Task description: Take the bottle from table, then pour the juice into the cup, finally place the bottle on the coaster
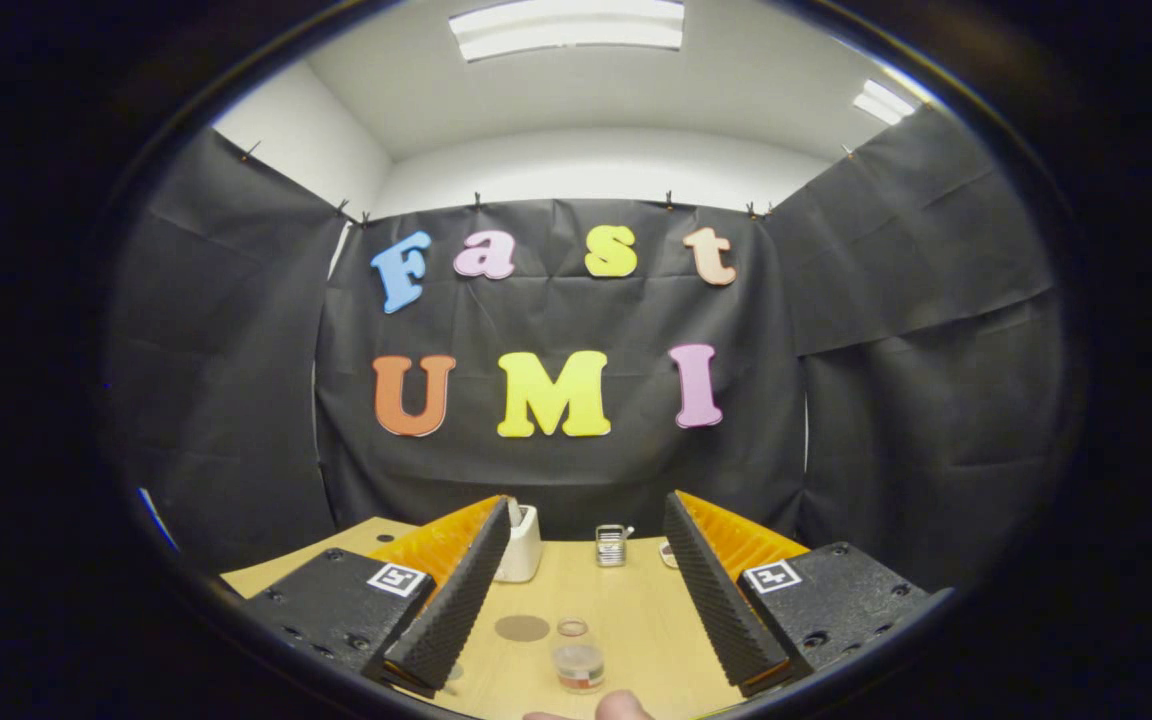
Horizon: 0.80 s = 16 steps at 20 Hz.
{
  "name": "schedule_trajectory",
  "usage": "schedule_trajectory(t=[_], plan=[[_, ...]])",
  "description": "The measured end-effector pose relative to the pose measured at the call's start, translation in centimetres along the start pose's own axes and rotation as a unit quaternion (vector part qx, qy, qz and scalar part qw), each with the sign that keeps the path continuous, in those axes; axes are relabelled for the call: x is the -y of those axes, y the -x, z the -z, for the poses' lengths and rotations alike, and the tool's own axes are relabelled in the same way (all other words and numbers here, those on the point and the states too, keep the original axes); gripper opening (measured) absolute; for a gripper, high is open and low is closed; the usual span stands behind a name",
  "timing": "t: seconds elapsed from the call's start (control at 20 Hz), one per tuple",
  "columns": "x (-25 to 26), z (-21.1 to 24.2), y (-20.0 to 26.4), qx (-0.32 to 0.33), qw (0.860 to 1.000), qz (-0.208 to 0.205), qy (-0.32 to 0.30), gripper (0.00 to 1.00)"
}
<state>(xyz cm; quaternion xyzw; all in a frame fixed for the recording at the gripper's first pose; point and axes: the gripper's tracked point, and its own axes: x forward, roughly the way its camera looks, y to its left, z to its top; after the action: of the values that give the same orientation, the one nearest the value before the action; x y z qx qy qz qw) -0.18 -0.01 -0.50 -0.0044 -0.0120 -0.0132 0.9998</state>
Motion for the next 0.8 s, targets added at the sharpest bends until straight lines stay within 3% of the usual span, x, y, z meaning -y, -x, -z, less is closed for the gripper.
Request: schedule_trajectory(t=[0.5, 0.8], plan=[[0.2, 4.2, 0.2, 0.032, 0.999, -0.003, 0.004, 1.0], [-0.4, 11.7, 0.3, 0.023, 0.999, -0.019, 0.018, 1.0]])
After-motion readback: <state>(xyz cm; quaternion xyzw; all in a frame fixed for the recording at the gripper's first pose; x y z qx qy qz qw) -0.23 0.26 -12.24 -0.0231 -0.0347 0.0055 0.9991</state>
